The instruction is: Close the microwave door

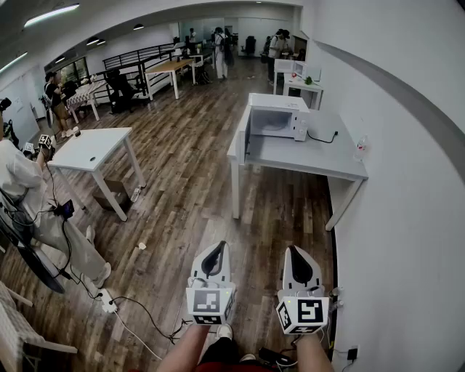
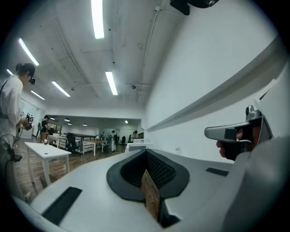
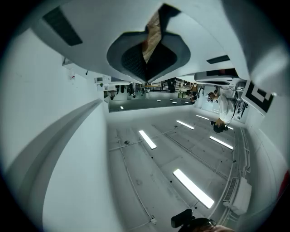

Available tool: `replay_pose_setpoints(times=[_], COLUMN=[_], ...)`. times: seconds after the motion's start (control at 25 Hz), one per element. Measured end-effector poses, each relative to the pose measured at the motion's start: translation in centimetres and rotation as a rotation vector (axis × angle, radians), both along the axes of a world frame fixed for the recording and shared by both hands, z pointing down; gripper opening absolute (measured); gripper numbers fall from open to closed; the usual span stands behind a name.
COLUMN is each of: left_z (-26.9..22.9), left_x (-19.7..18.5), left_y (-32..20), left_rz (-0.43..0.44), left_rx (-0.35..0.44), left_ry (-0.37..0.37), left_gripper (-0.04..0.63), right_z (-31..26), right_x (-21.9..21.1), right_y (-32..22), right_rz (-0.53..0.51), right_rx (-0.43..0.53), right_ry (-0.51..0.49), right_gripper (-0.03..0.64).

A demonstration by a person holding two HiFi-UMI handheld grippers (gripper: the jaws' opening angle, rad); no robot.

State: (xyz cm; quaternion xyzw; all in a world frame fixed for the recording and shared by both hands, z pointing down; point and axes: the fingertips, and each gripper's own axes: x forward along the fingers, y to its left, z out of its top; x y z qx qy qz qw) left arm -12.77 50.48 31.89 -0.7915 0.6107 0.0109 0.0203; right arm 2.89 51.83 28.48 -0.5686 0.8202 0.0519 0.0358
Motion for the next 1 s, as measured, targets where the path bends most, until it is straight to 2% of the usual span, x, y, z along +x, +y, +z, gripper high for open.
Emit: replay_pose_setpoints(times=[0.16, 0.36, 0.72, 1.0], left_z=[0.5, 0.5, 1.4, 1.4], left_x=[0.9, 1.3, 1.4, -1.2], left_y=[1.2, 0.0, -4.6, -9.0], left_rz=[0.013, 0.015, 0.025, 0.034], left_rx=[-0.006, -0.005, -0.015, -0.014], left_ry=[0.000, -0.006, -0.008, -0.001], left_gripper=[0.026, 0.026, 0.026, 0.026], right_z=[0.5, 0.7, 1.1, 1.1], right_x=[0.4, 0.8, 0.7, -1.7], right_y=[1.1, -0.1, -4.6, -9.1], right_rz=[-0.001, 0.002, 0.004, 0.006], right_rx=[-0.002, -0.011, 0.001, -0.014], right_ry=[0.004, 0.009, -0.004, -0.016], right_gripper=[0.028, 0.028, 0.028, 0.028])
